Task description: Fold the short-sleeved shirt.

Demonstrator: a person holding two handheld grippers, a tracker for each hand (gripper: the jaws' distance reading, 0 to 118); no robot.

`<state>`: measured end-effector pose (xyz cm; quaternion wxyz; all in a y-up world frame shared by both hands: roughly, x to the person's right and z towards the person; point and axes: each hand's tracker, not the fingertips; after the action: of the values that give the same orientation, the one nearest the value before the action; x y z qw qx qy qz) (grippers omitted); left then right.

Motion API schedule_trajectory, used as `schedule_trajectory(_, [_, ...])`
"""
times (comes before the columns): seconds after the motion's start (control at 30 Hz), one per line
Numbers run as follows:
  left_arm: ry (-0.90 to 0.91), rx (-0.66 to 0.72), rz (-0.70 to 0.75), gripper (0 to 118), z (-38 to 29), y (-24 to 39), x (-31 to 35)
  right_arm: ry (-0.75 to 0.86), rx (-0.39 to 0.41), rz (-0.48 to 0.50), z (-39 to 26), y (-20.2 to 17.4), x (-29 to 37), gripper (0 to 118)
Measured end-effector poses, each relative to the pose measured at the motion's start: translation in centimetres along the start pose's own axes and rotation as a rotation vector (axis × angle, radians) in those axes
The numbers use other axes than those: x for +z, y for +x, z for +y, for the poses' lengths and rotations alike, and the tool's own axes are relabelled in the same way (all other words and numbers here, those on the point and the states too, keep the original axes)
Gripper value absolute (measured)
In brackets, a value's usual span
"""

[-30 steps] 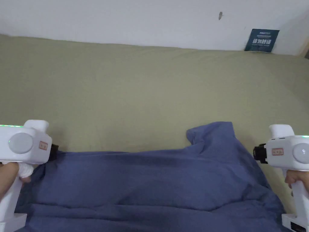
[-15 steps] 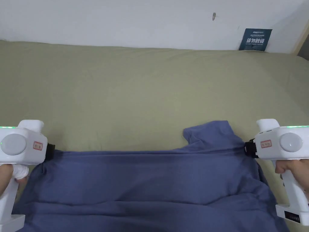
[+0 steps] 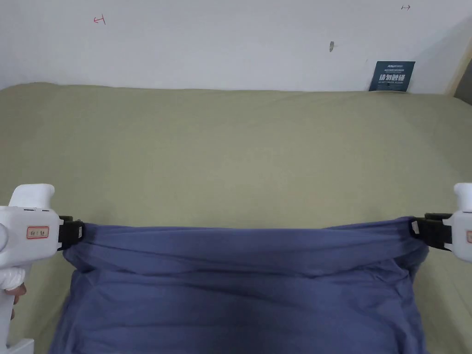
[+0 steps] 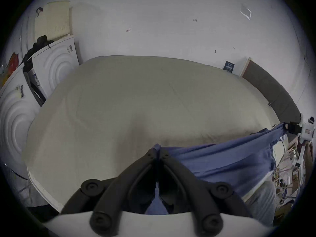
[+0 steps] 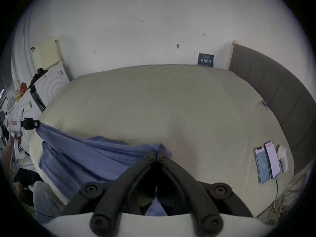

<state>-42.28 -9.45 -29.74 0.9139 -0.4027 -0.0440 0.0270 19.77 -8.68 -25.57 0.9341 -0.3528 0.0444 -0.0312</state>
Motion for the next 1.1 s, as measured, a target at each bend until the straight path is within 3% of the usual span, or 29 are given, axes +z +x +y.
schedule_trajectory(0.33, [-0.006,0.05,-0.069,1,-10.7,-2.0,1.6,-0.081,-0.04,0.018,-10.9,-0.2,2.1,0])
schedule_trajectory(0.67, [-0.034,0.031,-0.043,1,-13.1,-1.6,0.5,-0.151,-0.047,-0.012,-14.0,-0.5,-0.4,0])
schedule_trajectory(0.7, [-0.035,0.03,-0.039,4,-13.1,-1.4,0.6,-0.151,-0.047,-0.018,-13.9,-0.7,-0.1,10])
schedule_trajectory(0.73, [-0.032,0.026,-0.033,20,-12.9,-1.2,0.9,-0.153,-0.045,-0.028,-13.6,-1.1,0.1,35])
schedule_trajectory(0.77, [-0.025,0.016,-0.015,57,-12.7,-0.9,1.2,-0.153,-0.039,-0.05,-13.3,-1.6,0.3,74])
schedule_trajectory(0.8, [-0.033,0.013,0.003,112,-12.5,-0.9,1.4,-0.157,-0.026,-0.062,-13.0,-2.1,0.6,118])
schedule_trajectory(0.83, [-0.04,0.01,0.014,118,-12.3,-0.7,1.7,-0.154,-0.022,-0.058,-12.5,-2.7,1.0,113])
schedule_trajectory(0.87, [-0.013,0.008,0.028,117,-12.0,-0.6,2.5,-0.079,0.022,-0.052,-12.0,-3.4,1.4,108])
schedule_trajectory(0.93, [0.032,0.025,0.031,112,-11.4,-0.2,3.8,-0.035,0.017,-0.064,-10.7,-5.1,1.8,109])
schedule_trajectory(0.97, [0.04,0.044,0.057,108,-11.0,0.1,4.2,0.008,0.009,-0.055,-10.3,-4.6,1.9,108])
schedule_trajectory(1.0, [0.053,0.061,0.065,90,-10.6,0.3,4.7,0.044,0.005,-0.05,-9.7,-5.5,1.8,101])
schedule_trajectory(1.03, [0.076,0.074,0.057,58,-10.3,0.5,5.2,0.07,0.008,-0.044,-9.1,-6.4,1.7,85])
schedule_trajectory(1.07, [0.09,0.068,0.042,15,-10.2,0.9,5.3,0.104,0.018,-0.04,-8.7,-7.3,1.5,53])
schedule_trajectory(1.1, [0.108,0.045,0.05,0,-9.9,1.5,5.5,0.159,0.024,-0.038,-7.9,-10.3,2.5,0])
